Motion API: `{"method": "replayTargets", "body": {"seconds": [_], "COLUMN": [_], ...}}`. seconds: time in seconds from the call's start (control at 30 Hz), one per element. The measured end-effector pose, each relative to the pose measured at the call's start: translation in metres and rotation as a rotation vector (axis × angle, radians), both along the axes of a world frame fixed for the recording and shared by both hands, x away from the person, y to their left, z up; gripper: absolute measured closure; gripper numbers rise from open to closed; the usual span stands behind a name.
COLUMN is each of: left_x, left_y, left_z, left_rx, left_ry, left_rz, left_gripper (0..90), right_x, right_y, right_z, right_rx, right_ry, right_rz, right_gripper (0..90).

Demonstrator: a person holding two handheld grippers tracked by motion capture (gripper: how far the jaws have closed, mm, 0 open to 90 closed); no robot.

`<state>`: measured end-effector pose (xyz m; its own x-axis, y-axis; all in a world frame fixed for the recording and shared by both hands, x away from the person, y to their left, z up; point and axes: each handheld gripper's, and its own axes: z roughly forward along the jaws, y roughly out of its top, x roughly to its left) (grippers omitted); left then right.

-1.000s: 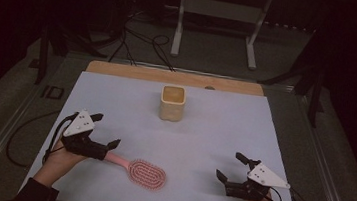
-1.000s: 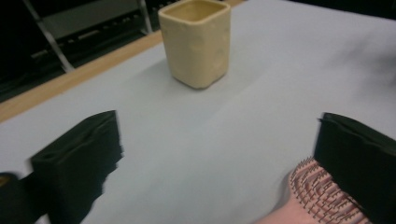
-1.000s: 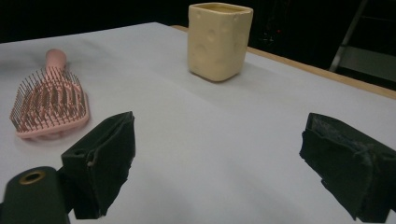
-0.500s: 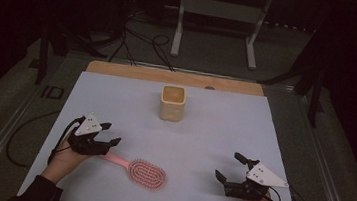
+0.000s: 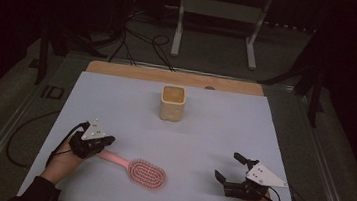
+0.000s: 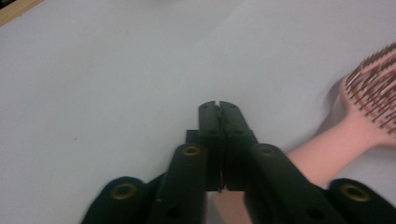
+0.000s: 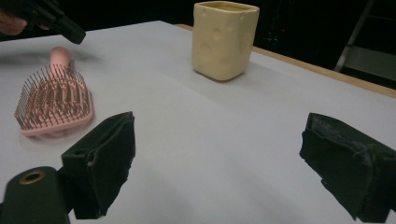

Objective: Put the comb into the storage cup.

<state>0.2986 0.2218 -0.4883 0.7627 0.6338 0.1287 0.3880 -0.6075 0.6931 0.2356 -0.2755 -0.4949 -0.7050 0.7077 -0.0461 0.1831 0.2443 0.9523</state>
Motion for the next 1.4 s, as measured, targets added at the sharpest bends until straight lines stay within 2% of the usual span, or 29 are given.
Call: {"method": "replayTargets", "body": {"seconds": [0.1, 0.13, 0.17, 0.23, 0.3, 0.5, 0.7, 0.73, 0.87, 1.07, 1.27, 1.4], "left_x": [0.003, 0.003, 0.003, 0.004, 0.003, -0.002, -0.011, -0.014, -0.024, -0.038, -0.055, -0.063], "left_y": [0.001, 0.001, 0.0, 0.001, 0.0, 0.001, 0.003, 0.003, 0.005, 0.006, 0.005, 0.004], "left_z": [-0.006, -0.006, -0.008, -0.01, -0.012, -0.01, -0.009, -0.009, -0.008, -0.009, -0.008, -0.007], "left_rx": [0.019, 0.019, 0.033, 0.039, 0.051, 0.057, 0.074, 0.091, 0.092, 0.094, 0.113, 0.11], "left_ry": [0.034, 0.034, 0.054, 0.059, 0.081, 0.086, 0.116, 0.123, 0.136, 0.142, 0.147, 0.16], "left_rz": [-0.006, -0.006, -0.012, -0.018, -0.027, -0.036, -0.057, -0.063, -0.073, -0.083, -0.112, -0.126], "left_gripper": [90.0, 90.0, 90.0, 90.0, 90.0, 90.0, 90.0, 90.0, 90.0, 90.0, 89.9, 89.9], "right_x": [0.0, 0.0, 0.0, 0.0, 0.0, 0.0, 0.0, 0.0, 0.0, 0.0, 0.0, 0.001], "right_y": [0.001, 0.001, 0.001, 0.001, 0.001, 0.0, 0.001, 0.001, 0.001, 0.001, 0.002, 0.001], "right_z": [-0.001, -0.001, 0.0, 0.0, -0.001, 0.0, -0.001, 0.0, 0.0, -0.001, -0.001, -0.001], "right_rx": [-0.004, -0.006, -0.006, -0.005, -0.005, -0.003, -0.006, -0.004, -0.007, -0.008, -0.006, -0.004], "right_ry": [0.007, 0.004, 0.003, 0.002, 0.007, 0.007, 0.007, 0.003, 0.005, 0.004, 0.009, 0.009], "right_rz": [0.003, 0.003, 0.004, 0.004, 0.003, 0.002, 0.003, 0.004, 0.001, 0.003, 0.005, 0.004], "right_gripper": [10.2, 10.2, 10.2, 10.2, 10.2, 10.2, 10.2, 10.2, 10.2, 10.2, 10.2, 10.2]}}
